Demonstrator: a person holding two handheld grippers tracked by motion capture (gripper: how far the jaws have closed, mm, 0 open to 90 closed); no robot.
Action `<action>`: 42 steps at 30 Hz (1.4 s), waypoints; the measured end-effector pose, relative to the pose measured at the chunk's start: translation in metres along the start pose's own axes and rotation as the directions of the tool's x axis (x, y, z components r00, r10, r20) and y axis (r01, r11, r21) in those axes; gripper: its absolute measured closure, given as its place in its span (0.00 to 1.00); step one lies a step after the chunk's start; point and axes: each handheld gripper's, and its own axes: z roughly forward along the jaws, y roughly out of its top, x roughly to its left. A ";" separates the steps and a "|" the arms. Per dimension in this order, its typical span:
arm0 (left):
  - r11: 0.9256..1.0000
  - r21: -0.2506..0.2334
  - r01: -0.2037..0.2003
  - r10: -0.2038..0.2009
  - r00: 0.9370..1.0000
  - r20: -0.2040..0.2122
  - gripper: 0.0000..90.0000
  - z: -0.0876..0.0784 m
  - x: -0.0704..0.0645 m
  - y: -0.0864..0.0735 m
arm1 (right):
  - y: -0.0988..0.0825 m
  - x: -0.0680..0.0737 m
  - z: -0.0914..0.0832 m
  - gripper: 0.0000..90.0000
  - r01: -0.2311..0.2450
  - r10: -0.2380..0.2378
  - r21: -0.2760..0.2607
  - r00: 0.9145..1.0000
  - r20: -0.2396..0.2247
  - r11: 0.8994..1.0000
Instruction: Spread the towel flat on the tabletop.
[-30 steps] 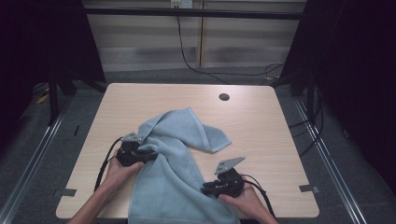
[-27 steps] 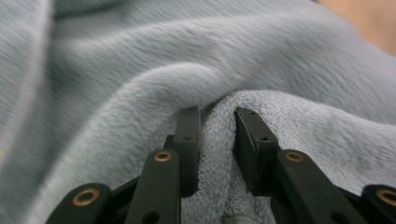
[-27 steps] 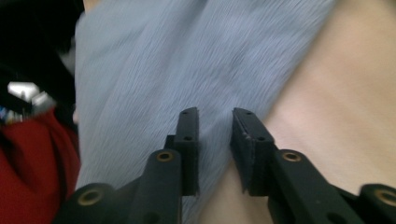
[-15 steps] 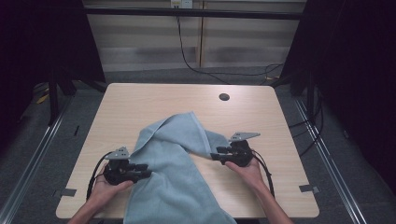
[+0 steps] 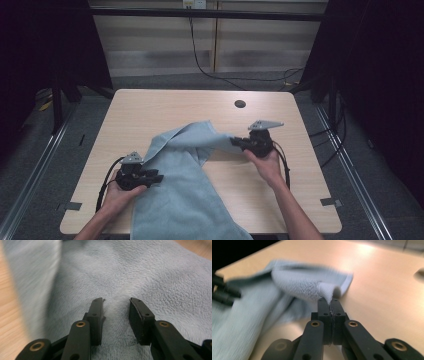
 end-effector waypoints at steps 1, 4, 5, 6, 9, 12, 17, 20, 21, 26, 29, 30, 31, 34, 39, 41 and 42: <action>1.000 0.001 -0.009 0.009 1.000 -0.009 0.72 -0.001 0.000 0.000 | 0.010 -0.004 -0.001 0.99 0.004 -0.004 -0.018 1.000 0.009 1.000; 0.999 0.027 -0.036 0.036 0.999 -0.018 0.72 -0.004 -0.004 -0.001 | 0.034 -0.015 0.003 0.99 0.008 -0.004 -0.062 0.999 0.051 0.998; 0.999 0.035 -0.033 0.034 0.999 -0.017 0.72 -0.005 -0.005 -0.002 | 0.039 -0.019 0.006 0.99 0.006 -0.002 -0.068 0.998 0.062 0.998; 0.999 0.039 -0.029 0.030 1.000 -0.009 0.72 -0.007 -0.005 -0.003 | 0.044 -0.023 0.009 0.99 0.010 -0.005 -0.069 0.997 0.079 0.998; 0.998 0.053 -0.020 0.019 0.999 0.028 0.72 -0.011 -0.005 -0.006 | 0.051 -0.032 0.022 0.88 0.012 -0.005 -0.051 0.989 0.148 0.999; 0.999 0.049 -0.008 0.005 0.999 0.049 0.72 -0.013 -0.004 -0.008 | 0.044 -0.037 0.032 0.76 -0.038 0.044 -0.042 0.988 0.149 0.998; 0.999 -0.029 -0.014 0.017 0.996 0.091 0.69 -0.015 -0.007 0.000 | 0.018 -0.026 0.031 0.70 -0.072 0.074 -0.041 0.995 0.064 0.997; 0.998 -0.062 -0.001 0.006 0.996 0.085 0.69 -0.013 -0.005 0.013 | 0.003 -0.010 0.026 0.72 -0.058 0.059 -0.032 0.998 0.024 0.998; 0.998 -0.069 -0.004 0.009 0.997 0.079 0.69 -0.012 -0.004 0.017 | -0.001 -0.004 0.024 0.75 -0.048 0.049 -0.022 0.999 0.014 0.999; 0.997 -0.076 0.019 -0.016 0.999 0.045 0.69 0.004 0.007 0.034 | -0.018 0.027 0.032 0.78 -0.004 0.013 0.056 0.987 -0.159 0.998; 0.991 -0.127 0.039 -0.033 0.998 0.047 0.69 0.005 0.012 0.046 | -0.026 0.033 0.054 0.73 0.010 0.008 0.105 0.986 -0.166 0.994; 0.989 -0.145 0.030 -0.022 0.998 0.053 0.69 0.005 0.013 0.050 | -0.028 0.033 0.061 0.71 0.005 0.014 0.113 0.985 -0.169 0.994; 0.988 -0.156 0.017 -0.010 0.999 0.044 0.67 0.004 0.015 0.053 | -0.031 0.033 0.069 0.72 0.001 0.020 0.124 0.985 -0.169 0.992; 0.983 -0.183 0.028 -0.029 1.000 -0.002 0.66 0.005 0.022 0.057 | -0.035 0.034 0.088 0.69 0.008 0.018 0.147 0.985 -0.172 0.989; 0.990 -0.129 0.059 -0.069 0.995 -0.073 0.56 0.015 0.035 0.050 | -0.038 0.037 0.107 0.64 0.033 -0.008 0.169 0.989 -0.148 0.985; 0.992 -0.103 0.072 -0.080 0.994 -0.077 0.52 0.021 0.038 0.046 | -0.038 0.040 0.110 0.62 0.041 -0.019 0.157 0.990 -0.138 0.987; 0.994 -0.089 0.070 -0.078 0.993 -0.091 0.52 0.023 0.039 0.045 | -0.038 0.042 0.111 0.61 0.053 -0.033 0.154 0.991 -0.131 0.987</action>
